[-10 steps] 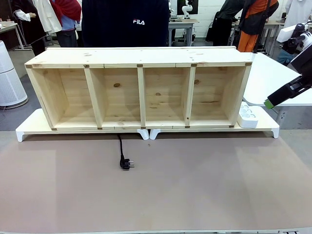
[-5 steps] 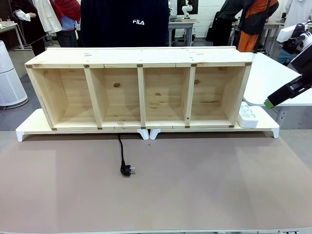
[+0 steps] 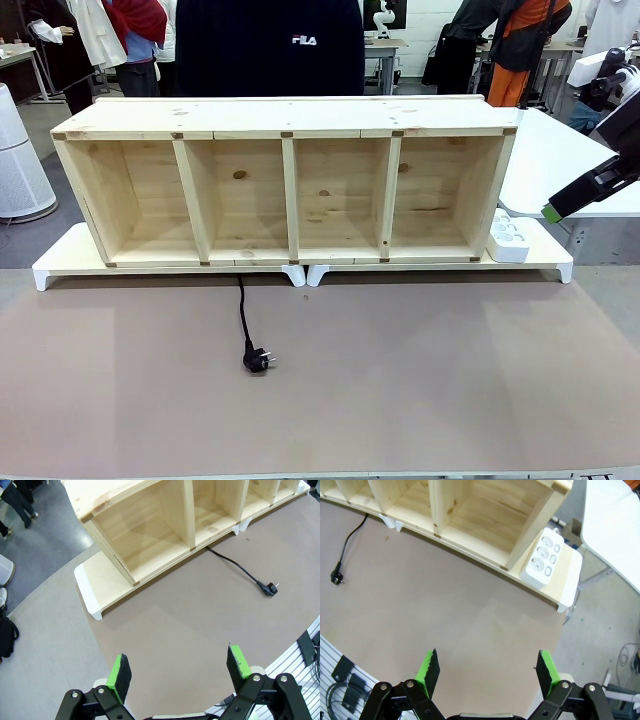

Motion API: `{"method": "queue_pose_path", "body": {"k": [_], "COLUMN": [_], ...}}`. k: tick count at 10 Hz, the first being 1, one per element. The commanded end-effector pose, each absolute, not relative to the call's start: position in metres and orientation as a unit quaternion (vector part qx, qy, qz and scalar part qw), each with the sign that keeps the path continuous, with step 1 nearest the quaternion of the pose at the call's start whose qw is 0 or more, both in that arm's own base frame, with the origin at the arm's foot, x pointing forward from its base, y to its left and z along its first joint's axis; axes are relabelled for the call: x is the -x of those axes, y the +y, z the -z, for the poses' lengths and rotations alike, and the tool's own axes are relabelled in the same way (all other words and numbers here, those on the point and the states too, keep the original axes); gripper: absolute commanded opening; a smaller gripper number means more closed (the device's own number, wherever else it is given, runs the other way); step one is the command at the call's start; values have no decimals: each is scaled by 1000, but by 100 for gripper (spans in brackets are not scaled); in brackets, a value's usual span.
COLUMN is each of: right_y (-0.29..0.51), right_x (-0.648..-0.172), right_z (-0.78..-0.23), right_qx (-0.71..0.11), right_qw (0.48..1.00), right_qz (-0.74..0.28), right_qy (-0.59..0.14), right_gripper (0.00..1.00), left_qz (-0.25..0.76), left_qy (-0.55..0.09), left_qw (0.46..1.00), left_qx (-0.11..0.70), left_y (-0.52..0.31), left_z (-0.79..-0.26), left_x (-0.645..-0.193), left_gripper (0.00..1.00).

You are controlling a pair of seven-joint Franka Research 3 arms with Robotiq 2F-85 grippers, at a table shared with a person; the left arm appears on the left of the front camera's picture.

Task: Perform cable management.
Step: When the cord part of the Power Cable appears at the lower middle area of the table and stops, grasp the cord part of the Power Cable.

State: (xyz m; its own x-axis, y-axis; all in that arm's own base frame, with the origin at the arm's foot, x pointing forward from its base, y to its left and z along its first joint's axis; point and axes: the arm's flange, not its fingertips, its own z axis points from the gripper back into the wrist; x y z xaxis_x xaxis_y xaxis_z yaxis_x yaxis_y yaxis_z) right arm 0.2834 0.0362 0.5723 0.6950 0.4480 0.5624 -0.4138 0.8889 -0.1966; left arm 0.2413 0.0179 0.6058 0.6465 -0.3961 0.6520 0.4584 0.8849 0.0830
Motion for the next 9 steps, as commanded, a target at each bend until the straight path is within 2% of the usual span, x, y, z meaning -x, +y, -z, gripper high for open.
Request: {"method": "queue_pose_path", "body": {"k": [1, 9], "right_y": [36, 36], "right_x": [-284, -284], "right_z": [-572, -572], "right_qx": [27, 27], "right_qw": [920, 920], "right_qz": [-234, -234], "right_qy": [-312, -312], "right_gripper": [100, 100], "left_qz": [236, 236], "left_qy": [-351, -351], "left_qw": [905, 905], "left_qx": [47, 47], "left_y": [18, 18], "left_z": [-607, -607], "left_x": [-240, -240], "left_gripper": [100, 100]}}
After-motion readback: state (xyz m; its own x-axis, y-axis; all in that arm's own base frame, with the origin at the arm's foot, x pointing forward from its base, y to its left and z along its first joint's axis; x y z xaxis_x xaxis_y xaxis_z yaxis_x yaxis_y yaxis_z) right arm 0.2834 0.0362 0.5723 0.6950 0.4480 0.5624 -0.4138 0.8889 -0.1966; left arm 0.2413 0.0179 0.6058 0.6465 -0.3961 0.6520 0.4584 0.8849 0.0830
